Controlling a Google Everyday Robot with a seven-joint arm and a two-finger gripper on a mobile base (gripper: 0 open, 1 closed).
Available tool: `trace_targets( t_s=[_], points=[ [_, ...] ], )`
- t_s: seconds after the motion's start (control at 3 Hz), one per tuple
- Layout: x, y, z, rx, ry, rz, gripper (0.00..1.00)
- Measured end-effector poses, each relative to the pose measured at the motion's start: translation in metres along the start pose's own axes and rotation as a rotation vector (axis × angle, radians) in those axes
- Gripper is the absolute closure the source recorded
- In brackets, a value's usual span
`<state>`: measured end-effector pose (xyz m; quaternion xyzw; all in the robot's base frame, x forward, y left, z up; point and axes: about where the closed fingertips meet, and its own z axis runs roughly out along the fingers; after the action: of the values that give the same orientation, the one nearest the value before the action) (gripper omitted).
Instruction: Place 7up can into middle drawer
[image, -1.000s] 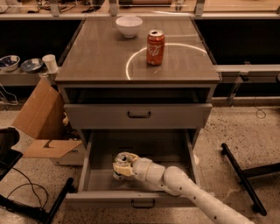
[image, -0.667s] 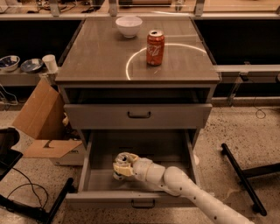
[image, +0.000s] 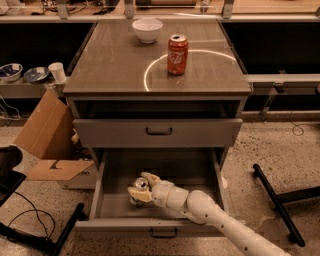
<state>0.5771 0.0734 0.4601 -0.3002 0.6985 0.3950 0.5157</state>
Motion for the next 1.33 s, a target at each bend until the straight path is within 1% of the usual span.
trace_targets(
  t_s=[0.33, 0.67, 1.0, 1.33],
  points=[
    [0.000, 0.000, 0.000, 0.000, 0.000, 0.000, 0.00],
    [-0.002, 0.001, -0.001, -0.005, 0.003, 0.003, 0.00],
    [-0.013, 0.008, -0.004, -0.025, 0.016, 0.017, 0.00],
    [-0.021, 0.025, -0.035, -0.043, 0.087, 0.061, 0.00]
  ],
)
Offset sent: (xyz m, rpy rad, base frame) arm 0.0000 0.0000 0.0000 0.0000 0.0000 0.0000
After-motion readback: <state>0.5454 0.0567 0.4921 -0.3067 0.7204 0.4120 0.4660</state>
